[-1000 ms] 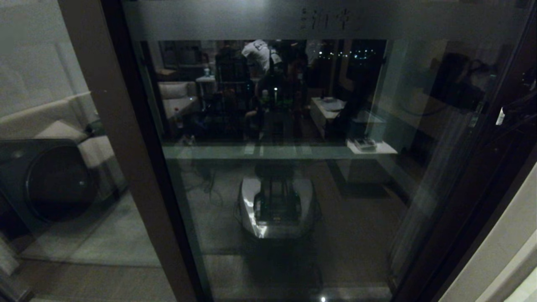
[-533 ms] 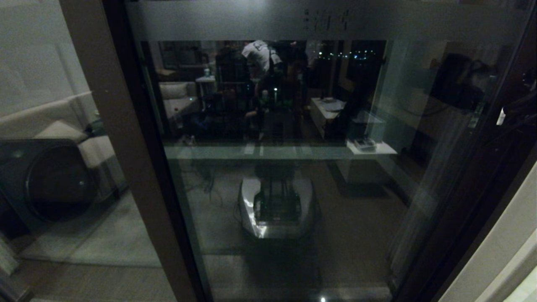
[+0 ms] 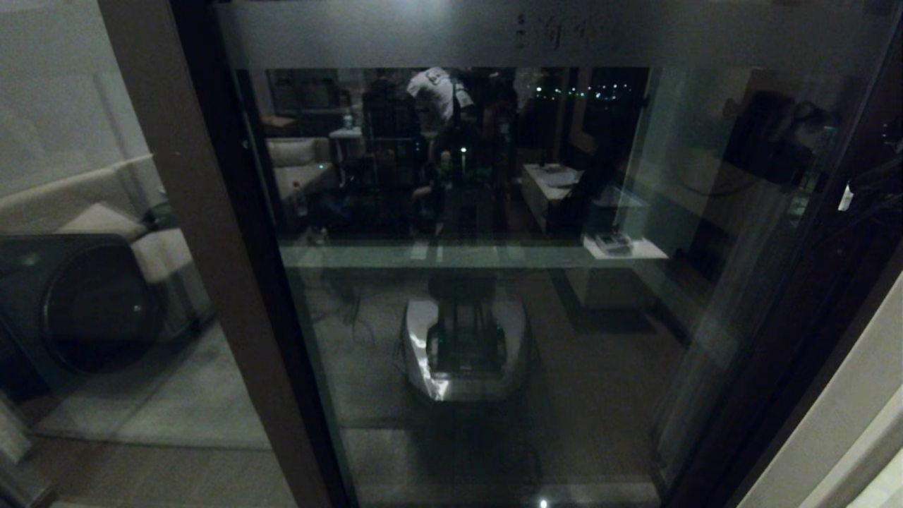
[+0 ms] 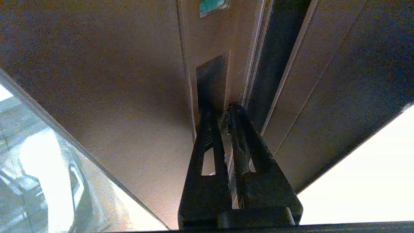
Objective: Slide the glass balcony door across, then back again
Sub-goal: Close the slid door
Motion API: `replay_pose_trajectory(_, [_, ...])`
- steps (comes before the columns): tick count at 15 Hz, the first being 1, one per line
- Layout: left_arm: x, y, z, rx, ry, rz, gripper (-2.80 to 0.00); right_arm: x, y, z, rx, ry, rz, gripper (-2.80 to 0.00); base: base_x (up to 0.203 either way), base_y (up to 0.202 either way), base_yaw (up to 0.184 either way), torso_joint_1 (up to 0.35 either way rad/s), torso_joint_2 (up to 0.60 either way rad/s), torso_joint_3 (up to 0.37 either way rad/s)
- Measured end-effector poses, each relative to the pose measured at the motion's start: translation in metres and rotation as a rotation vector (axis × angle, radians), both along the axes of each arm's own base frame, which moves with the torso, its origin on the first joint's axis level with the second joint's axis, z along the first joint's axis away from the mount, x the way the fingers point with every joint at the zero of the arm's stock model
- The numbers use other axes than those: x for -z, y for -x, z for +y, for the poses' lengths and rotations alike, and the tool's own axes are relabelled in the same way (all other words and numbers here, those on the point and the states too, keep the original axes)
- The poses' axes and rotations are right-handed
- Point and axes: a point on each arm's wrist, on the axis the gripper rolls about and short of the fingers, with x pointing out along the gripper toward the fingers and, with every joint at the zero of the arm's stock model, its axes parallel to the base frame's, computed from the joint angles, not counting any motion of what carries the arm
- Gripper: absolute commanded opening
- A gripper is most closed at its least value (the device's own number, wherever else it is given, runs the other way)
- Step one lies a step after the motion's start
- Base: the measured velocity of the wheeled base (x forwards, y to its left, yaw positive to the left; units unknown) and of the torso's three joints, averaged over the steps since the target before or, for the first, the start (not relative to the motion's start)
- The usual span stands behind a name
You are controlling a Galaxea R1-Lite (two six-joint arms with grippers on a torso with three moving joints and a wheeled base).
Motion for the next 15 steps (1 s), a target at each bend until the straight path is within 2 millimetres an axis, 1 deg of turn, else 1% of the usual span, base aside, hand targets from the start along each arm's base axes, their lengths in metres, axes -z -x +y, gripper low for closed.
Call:
replay_pose_trajectory(4, [0.0,0.0,0.0,0.0,0.0,0.0,-2.8,-0.003,0.005,-0.003,0.006,0.002,0.0,-2.8,0.0,0.0,0.0,0.0,0.0,0.0])
replay_pose_trajectory(7, [0.0,0.0,0.0,0.0,0.0,0.0,-2.8,-0.01,0.016,-0.006,0.019,0.004,-0.008,-2.8,0.0,0.0,0.0,0.0,0.0,0.0])
replay_pose_trajectory(10, [0.0,0.0,0.0,-0.001,0.0,0.0,-2.8,-0.013,0.031,-0.001,0.017,-0.004,0.005,-2.8,0.0,0.0,0.0,0.0,0.0,0.0])
replay_pose_trajectory(15, [0.0,0.0,0.0,0.0,0.0,0.0,-2.8,-0.026,0.047,0.007,0.017,0.009,-0.022,-2.8,0.0,0.0,0.0,0.0,0.0,0.0])
